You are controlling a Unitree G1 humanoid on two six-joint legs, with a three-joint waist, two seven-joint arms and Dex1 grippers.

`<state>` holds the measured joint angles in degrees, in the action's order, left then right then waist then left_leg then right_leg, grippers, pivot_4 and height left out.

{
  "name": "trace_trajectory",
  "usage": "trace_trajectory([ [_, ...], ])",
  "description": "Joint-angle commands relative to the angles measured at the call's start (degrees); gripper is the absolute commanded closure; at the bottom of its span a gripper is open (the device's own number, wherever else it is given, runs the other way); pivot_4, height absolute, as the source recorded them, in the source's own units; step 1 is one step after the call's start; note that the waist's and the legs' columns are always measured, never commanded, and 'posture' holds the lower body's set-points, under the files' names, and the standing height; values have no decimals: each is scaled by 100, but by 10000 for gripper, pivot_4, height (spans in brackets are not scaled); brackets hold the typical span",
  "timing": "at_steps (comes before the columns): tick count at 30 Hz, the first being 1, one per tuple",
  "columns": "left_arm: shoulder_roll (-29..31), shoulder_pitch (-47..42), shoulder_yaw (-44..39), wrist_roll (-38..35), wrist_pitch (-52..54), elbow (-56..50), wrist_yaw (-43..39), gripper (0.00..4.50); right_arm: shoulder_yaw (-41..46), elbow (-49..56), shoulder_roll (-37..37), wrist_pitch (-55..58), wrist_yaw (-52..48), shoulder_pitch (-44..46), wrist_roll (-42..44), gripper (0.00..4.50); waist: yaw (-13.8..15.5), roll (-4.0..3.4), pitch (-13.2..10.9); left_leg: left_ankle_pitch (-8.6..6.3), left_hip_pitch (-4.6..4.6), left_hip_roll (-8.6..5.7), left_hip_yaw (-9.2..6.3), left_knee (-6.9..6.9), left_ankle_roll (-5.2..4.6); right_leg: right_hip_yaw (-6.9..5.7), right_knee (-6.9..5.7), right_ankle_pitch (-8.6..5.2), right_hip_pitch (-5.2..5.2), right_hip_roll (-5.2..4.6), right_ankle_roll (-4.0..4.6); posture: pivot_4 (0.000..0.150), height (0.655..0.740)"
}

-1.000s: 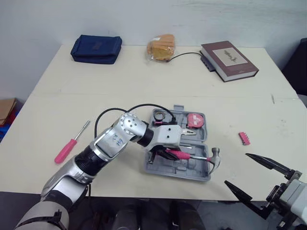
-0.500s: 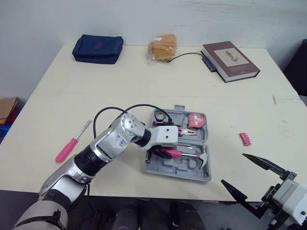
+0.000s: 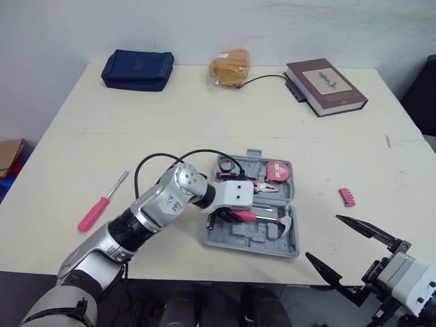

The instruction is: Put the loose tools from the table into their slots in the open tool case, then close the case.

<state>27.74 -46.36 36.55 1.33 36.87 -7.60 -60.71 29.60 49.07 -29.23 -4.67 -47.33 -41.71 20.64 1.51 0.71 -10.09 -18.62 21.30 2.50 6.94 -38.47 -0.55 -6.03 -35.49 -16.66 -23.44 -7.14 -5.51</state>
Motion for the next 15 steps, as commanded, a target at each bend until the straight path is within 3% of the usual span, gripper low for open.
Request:
trace_trajectory([
  [1, -165, 123, -291, -276, -123, -208, -53, 18286, -57, 186, -19, -43, 64, -17, -30, 0, 0, 0, 0, 0, 0, 1, 0, 0, 0, 0, 0, 0, 0, 0, 0, 1500, 7400],
  [3, -98, 154, -408, -371, -397, -233, -215, 10800, -95, 189, -25, -42, 84, -5, -52, 0, -1, 0, 0, 0, 2, 4, 0, -7, 0, 0, -2, 0, 0, 1, 0, 1500, 7400],
  [8, -68, 374, -956, -895, -1408, 74, -577, 10800, -189, 218, -3, -49, 116, -46, -91, 0, -7, -1, 0, -2, 4, 11, 0, -24, -2, 0, -8, -1, 0, 3, 2, 1500, 7400],
  [11, -349, 599, -1474, -1338, -1847, 612, -592, 18322, -238, 219, 26, -75, 153, -73, -143, 0, -5, -4, 2, -4, 4, 14, 0, -33, -4, 0, -10, -2, 1, 3, 3, 1500, 7400],
  [15, -610, 784, -1635, -1458, -2655, 1080, -763, 36971, -261, 213, 67, -131, 167, -134, -184, 0, 6, -3, 2, -6, 9, 13, -1, -47, -7, -3, -14, -1, 2, 3, 1, 1500, 7400],
])
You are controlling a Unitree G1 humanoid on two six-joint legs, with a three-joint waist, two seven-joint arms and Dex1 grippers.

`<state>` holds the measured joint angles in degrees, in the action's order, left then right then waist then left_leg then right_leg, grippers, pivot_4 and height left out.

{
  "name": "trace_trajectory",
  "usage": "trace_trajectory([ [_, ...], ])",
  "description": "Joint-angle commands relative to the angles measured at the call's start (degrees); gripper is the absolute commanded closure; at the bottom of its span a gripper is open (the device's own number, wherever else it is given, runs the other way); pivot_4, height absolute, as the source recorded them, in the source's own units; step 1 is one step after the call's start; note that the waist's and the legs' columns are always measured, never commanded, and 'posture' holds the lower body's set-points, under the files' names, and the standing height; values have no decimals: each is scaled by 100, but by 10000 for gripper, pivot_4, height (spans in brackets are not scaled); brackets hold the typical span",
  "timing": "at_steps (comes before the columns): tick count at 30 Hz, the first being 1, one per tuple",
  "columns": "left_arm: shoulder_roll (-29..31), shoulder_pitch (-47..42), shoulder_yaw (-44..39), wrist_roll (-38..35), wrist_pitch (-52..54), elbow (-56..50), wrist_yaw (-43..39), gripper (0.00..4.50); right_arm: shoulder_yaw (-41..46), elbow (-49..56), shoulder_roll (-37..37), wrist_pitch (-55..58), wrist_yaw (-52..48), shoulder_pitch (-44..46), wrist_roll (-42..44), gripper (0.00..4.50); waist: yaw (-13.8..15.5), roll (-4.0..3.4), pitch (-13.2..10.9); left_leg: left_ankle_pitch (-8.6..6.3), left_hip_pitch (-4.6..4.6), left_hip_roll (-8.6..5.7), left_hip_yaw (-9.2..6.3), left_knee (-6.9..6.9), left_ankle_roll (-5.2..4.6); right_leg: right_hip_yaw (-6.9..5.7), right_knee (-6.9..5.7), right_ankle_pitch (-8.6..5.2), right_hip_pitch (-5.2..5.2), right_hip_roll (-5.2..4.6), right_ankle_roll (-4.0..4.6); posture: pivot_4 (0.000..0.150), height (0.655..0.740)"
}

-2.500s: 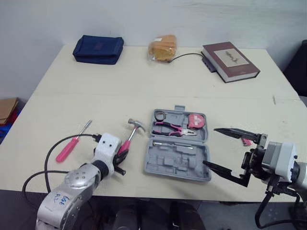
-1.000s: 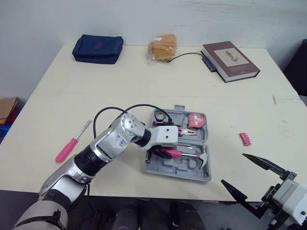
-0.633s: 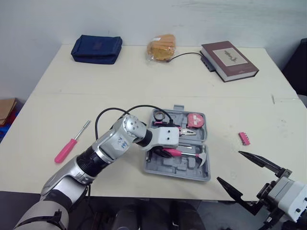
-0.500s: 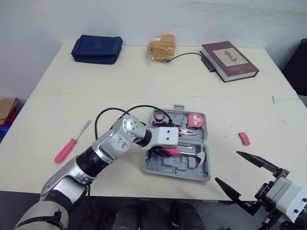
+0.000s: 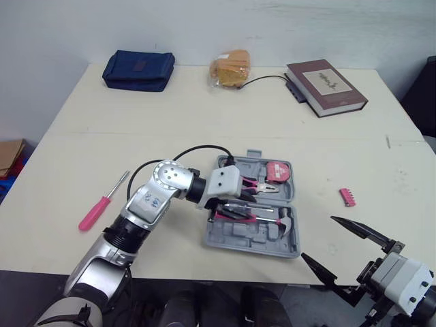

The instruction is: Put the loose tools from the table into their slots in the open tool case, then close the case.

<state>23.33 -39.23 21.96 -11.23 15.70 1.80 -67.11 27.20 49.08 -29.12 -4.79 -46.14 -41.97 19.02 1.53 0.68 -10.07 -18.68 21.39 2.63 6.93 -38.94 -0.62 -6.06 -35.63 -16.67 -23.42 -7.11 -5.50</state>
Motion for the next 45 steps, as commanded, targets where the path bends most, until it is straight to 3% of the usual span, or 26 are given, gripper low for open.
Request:
trace_trajectory([
  [1, -222, 97, -181, -228, -478, 196, -121, 41899, -15, 201, 55, -130, 51, -115, -27, 0, 4, 1, 0, -1, 1, 0, 0, -1, -2, 0, 0, 0, 0, 0, 0, 1500, 7400],
  [2, -263, 140, -157, -202, -512, 229, -118, 44161, -6, 196, 64, -141, 59, -128, -35, 0, 6, 0, 0, -3, 4, 0, 0, -4, -3, -1, 1, 1, 0, 0, -2, 1500, 7400],
  [31, -363, 391, 591, 1001, -306, 688, 303, 44161, 58, 99, 116, -342, 90, -353, -120, 0, 6, -2, 5, -24, 2, 0, 0, -10, -36, -2, 1, 2, 5, -2, -4, 1500, 7400],
  [45, -329, 574, 1366, 1816, 937, 846, 922, 44161, 5, 57, 152, -397, 142, -344, -204, 0, 14, -8, 114, -53, -46, 3, -23, -10, -52, -24, 30, 2, 79, -13, -4, 1500, 7400],
])
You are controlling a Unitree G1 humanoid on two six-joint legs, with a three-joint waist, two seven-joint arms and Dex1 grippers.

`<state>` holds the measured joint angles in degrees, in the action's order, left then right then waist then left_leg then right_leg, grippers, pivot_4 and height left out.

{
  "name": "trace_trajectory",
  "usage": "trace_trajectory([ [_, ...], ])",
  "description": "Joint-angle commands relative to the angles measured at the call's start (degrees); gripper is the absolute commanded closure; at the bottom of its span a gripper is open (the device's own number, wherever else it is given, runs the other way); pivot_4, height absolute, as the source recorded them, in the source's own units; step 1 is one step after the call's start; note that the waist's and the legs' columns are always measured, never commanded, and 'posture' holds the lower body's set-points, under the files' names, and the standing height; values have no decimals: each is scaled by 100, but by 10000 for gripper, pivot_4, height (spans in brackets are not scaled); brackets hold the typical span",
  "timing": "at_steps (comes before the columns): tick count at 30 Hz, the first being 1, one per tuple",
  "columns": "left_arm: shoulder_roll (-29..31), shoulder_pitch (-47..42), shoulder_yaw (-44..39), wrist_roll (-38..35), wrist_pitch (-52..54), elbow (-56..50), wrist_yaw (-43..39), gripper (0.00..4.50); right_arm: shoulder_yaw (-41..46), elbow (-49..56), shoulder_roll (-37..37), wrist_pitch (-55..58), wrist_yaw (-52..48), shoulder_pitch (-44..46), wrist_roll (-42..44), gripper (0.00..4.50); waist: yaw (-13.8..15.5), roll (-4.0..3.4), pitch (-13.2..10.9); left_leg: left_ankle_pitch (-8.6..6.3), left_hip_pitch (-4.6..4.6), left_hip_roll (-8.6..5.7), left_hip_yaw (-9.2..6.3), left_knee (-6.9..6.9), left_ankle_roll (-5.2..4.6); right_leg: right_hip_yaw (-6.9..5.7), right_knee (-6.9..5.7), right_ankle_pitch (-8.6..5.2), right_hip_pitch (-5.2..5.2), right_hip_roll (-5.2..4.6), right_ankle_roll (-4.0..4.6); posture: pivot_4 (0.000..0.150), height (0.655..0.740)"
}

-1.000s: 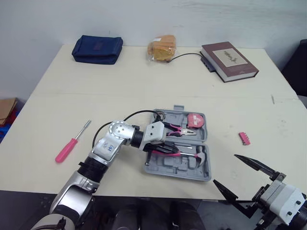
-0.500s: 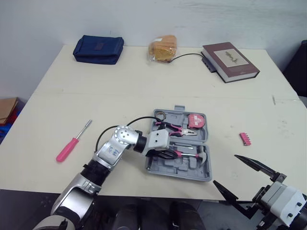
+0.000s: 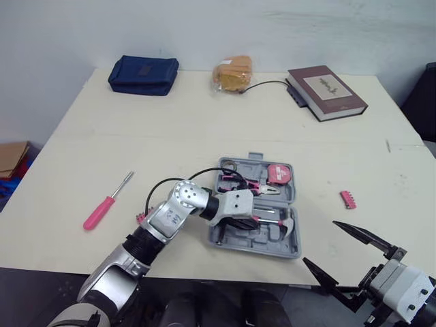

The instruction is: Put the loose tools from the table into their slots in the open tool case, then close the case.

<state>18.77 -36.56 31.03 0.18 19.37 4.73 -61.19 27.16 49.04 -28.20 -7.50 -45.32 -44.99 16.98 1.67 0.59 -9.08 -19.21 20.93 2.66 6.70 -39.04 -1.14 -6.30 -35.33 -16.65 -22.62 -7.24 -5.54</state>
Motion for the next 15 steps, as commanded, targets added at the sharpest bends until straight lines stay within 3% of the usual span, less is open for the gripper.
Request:
trace_trajectory([
  [1, 124, 333, 522, 723, 680, 610, 391, 44161, 5, 57, 60, -125, 66, -32, -8, 0, 2, 1, 34, -3, -7, 1, -3, 0, -1, -2, 5, 0, 9, -4, 0, 1500, 7400],
  [2, 106, 359, 549, 729, 761, 649, 454, 44161, 7, 55, 61, -125, 70, -25, -10, 0, 3, -2, 52, -8, -19, 1, -6, 1, -3, -1, 13, 0, 22, -9, 1, 1500, 7400],
  [4, 61, 381, 530, 675, 912, 670, 577, 44161, 14, 55, 62, -128, 75, -22, -11, 0, 1, -9, 65, -21, -53, 9, -11, 5, -3, 4, 51, -49, 70, -27, 88, 1500, 7400],
  [9, -171, 443, 244, 262, 1469, 831, 636, 44161, -7, 77, 88, -138, 106, -54, -41, 0, -7, -27, 108, -56, -76, 21, -27, 12, 25, 7, 115, -48, 115, -35, 84, 1500, 7400],
  [15, -317, 598, -178, -464, 876, 774, 133, 44161, -24, 82, 116, -140, 121, -61, -69, 0, -38, -27, 107, -45, -73, 20, -23, 31, 9, 25, 97, -50, 115, -23, 88, 1500, 7400],
])
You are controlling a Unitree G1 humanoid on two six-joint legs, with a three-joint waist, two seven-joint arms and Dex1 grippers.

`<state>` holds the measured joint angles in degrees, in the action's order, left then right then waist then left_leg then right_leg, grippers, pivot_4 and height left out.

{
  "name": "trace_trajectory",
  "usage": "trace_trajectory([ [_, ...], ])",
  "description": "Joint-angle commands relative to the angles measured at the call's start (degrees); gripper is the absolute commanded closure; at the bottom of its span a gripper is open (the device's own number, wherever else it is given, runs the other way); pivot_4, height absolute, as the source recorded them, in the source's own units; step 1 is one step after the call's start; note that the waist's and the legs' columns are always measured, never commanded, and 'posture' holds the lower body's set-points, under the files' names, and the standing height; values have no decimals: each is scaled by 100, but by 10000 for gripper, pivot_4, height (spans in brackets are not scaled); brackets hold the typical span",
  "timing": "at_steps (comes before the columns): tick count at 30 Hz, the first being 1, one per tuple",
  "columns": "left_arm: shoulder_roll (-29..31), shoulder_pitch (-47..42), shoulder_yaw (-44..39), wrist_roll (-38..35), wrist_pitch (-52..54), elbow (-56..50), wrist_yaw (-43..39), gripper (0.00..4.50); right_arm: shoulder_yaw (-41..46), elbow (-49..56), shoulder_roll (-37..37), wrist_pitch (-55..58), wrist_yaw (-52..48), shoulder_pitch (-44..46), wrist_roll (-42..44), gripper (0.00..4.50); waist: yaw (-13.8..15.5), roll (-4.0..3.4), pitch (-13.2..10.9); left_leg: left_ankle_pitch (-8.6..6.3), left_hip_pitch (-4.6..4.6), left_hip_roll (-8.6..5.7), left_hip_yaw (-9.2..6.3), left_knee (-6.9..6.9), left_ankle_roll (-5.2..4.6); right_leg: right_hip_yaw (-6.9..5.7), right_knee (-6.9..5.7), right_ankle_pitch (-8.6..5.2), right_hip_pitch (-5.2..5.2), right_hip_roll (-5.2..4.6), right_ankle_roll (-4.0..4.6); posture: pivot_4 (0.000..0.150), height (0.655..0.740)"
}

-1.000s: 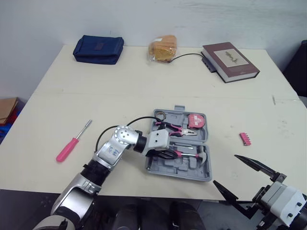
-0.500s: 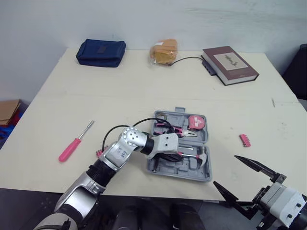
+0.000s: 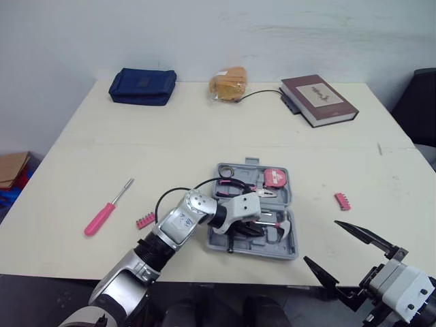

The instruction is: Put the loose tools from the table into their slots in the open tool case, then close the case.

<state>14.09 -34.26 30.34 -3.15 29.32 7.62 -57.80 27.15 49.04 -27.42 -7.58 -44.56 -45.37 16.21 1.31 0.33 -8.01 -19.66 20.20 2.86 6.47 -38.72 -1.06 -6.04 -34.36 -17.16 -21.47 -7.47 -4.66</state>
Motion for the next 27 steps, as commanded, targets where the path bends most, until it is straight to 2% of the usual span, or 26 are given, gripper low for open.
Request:
trace_trajectory([
  [1, 112, 397, -213, -305, -266, 361, -318, 44161, -26, 82, 38, -128, 46, -18, 9, 0, -5, -1, -1, -1, -1, 0, 0, 3, 2, 3, 0, -1, -1, 2, 1, 1500, 7400],
  [6, -15, 432, -664, -905, -1014, -49, -763, 44161, -45, 88, 38, -120, 54, -12, 2, 0, 13, -26, -33, 17, -3, -5, -1, 48, 13, 6, -6, 5, -47, 8, -10, 1500, 7400],
  [8, -61, 406, -867, -1149, -1162, -132, -893, 44161, -53, 95, 39, -120, 60, -17, -1, 0, 24, -7, -56, 28, 51, -12, -1, 50, 28, 5, -45, 28, -117, 17, -53, 1500, 7400],
  [11, -161, 313, -1194, -1390, -1422, -179, -877, 44161, -69, 99, 44, -123, 65, -32, -13, 0, 36, -7, -64, 38, 101, -12, -8, 40, 44, -9, -46, 28, -159, 68, -54, 1500, 7400],
  [17, -88, 157, -1083, -1043, -1540, 81, -704, 44161, -109, 88, 47, -136, 79, -35, -34, 0, 23, 1, -80, 26, 100, -12, 5, 21, 17, -14, -43, 39, -157, 72, -76, 1500, 7400],
  [20, -23, 183, -772, -622, -1791, 215, -611, 44161, -123, 77, 44, -144, 80, -27, -49, 0, 22, -2, -85, 25, 100, -10, 5, 15, 16, -11, -45, 42, -157, 73, -79, 1500, 7400],
  [27, -13, 197, -645, -217, -1557, 385, -159, 44161, -95, 84, 44, -138, 96, -29, -45, 0, 23, -2, -96, 24, 100, -7, 4, 16, 16, -8, -47, 41, -159, 75, -77, 1500, 7400],
])
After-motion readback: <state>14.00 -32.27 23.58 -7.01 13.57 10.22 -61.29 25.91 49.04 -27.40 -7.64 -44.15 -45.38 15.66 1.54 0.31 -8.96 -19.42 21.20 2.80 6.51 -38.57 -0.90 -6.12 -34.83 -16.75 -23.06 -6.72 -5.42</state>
